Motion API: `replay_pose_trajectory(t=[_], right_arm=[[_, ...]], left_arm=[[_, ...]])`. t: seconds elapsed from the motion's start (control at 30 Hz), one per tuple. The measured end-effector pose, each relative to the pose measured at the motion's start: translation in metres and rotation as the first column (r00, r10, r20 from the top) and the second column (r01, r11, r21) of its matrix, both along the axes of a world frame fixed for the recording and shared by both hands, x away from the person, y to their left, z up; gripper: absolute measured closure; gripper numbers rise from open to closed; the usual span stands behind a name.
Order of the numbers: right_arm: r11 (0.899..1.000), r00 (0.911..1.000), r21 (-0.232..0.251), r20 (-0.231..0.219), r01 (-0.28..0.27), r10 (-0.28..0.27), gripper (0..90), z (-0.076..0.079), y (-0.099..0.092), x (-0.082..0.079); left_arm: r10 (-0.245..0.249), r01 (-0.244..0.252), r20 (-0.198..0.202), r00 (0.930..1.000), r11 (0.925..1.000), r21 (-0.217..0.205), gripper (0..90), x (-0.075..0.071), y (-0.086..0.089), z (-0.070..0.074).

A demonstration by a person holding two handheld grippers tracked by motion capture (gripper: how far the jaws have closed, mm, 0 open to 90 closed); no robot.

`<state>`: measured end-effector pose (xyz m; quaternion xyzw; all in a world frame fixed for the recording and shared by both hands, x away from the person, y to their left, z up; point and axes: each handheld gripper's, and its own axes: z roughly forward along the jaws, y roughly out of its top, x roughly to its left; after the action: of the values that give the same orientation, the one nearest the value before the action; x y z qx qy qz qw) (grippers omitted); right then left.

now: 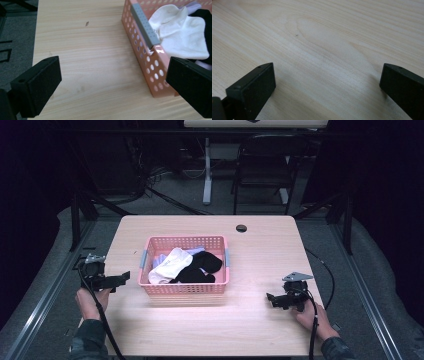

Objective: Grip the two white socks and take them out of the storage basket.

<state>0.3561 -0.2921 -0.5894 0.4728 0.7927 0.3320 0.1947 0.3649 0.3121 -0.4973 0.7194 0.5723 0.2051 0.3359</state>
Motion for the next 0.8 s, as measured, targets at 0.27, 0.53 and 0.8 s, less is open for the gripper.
replay_pose_trajectory(t=[0.27,0.53,0.8], right_arm=[[1.000,1.0000,0.000,0.001,0.000,0.000,0.0,0.000,0.000,0.000],[1.000,1.0000,-0.002,0.002,-0.002,0.002,0.0,0.000,0.000,0.000],[1.000,1.0000,-0.001,-0.002,0.000,0.000,0.0,0.000,0.000,0.000]], left_arm=[[-0.051,0.051,0.002,0.9987,0.9980,0.039,0.1,0.005,-0.021,0.023],[-0.154,0.157,-0.041,0.9873,0.9837,0.088,0.1,0.020,-0.057,0.042],[-0.242,0.257,-0.122,0.9624,0.9588,0.121,0.5,0.039,-0.097,0.037]])
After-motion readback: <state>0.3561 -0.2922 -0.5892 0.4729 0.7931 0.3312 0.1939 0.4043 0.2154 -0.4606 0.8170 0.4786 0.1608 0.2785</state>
